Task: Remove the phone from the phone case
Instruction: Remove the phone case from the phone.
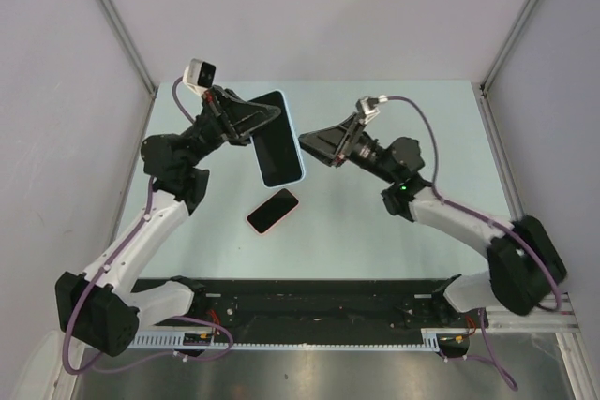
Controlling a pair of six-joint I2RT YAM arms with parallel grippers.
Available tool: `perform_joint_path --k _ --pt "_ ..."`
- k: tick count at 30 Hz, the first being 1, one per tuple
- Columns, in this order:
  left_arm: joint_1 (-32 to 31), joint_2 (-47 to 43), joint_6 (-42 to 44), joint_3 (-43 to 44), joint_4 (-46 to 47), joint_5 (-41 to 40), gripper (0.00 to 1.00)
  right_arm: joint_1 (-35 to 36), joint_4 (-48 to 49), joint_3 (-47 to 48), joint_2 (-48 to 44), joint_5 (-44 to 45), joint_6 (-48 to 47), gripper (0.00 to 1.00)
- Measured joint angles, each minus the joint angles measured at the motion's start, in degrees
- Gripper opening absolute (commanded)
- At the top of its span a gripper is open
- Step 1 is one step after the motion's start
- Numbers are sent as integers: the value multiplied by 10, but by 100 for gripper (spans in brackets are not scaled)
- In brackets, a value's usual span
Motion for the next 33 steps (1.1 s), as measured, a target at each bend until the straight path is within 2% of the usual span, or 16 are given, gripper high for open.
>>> perform_joint_path --k 1,2,5,8,12,16,20,23,29,30,32,33 --pt "1 -2 20 0 -29 8 0 -7 -62 -1 -40 6 -37 67" --pt "2 -6 45 0 -66 12 0 -17 -108 -1 -79 10 -66 70" --pt "5 -18 113 0 -168 20 0 -50 -194 0 -172 7 -129 77" --pt "11 -21 158 0 -237 25 0 -83 -243 0 -229 -15 -174 78" --pt "13 -12 189 0 -278 28 0 -65 -304 0 -248 -42 -225 79" --pt "14 1 200 0 -292 28 0 -30 -349 0 -251 -45 -262 91" --pt "14 6 208 0 -299 28 0 -12 -344 0 -248 -52 -275 93" --pt "14 6 217 1 -309 27 0 0 -322 0 -238 -58 -275 86" --pt "14 8 237 4 -338 22 0 29 -292 0 -202 -58 -268 56" --pt "14 9 239 5 -340 22 0 33 -289 0 -195 -57 -264 42" --pt "14 10 240 8 -342 22 0 38 -279 0 -182 -53 -261 27" --pt "14 10 248 9 -343 22 0 41 -272 0 -176 -53 -255 12"
